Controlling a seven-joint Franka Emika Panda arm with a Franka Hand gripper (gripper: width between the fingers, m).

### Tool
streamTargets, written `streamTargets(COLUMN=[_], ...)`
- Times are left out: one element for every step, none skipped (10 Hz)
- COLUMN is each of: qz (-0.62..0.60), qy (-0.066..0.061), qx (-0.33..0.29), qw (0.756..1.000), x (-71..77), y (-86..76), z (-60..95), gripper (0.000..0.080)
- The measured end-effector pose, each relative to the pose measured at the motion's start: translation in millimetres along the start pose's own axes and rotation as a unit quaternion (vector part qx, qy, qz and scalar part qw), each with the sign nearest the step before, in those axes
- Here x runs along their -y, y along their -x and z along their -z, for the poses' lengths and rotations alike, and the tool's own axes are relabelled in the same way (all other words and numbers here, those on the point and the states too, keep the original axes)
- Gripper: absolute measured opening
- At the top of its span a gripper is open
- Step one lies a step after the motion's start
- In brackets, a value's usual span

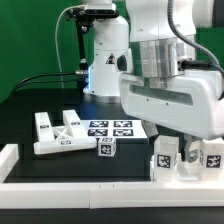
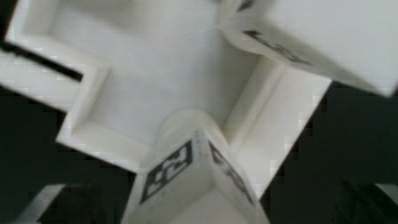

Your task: Assemble chair

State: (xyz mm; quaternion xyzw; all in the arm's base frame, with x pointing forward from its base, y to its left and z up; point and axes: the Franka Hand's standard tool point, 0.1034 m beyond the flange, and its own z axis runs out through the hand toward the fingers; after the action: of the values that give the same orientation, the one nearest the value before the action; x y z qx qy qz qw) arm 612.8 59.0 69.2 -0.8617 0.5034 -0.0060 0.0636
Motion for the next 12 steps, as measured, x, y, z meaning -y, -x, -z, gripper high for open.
streamTargets(qz=[0.012, 0.069, 0.182, 0.289, 0.267, 0.253, 0.247, 0.211, 0.177, 0.129, 0.065, 0.009], qy=[0.000, 0.004, 0.017, 0.022, 0.020, 0.020, 0.020, 0.019, 0.018, 0.018, 0.020, 0.020], qx=[0.000, -0.004, -0.018, -0.028, -0.027, -0.027, -0.027, -0.027, -0.028, -0.026, -0.022, -0.019], qw=[1.000, 0.998, 0.983, 0.957, 0.963, 0.967, 0.968, 0.977, 0.984, 0.991, 0.997, 1.000], x=[-0.1, -0.5, -0.6, -1.4, -1.5, -1.5, -1.5, -1.6, -2.1, -2.6, -3.5, -3.1], y=[0.0, -0.6, -1.6, -5.1, -4.8, -4.7, -4.8, -4.5, -4.8, -5.1, -5.8, -6.0], z=[-0.2, -0.2, -1.7, -6.3, -7.0, -7.1, -7.1, -7.5, -7.6, -7.4, -6.4, -5.4], gripper=[0.0649, 0.0649, 0.0649, 0.0649, 0.0649, 0.0522, 0.0522, 0.0383, 0.0282, 0.0284, 0.0284, 0.0284])
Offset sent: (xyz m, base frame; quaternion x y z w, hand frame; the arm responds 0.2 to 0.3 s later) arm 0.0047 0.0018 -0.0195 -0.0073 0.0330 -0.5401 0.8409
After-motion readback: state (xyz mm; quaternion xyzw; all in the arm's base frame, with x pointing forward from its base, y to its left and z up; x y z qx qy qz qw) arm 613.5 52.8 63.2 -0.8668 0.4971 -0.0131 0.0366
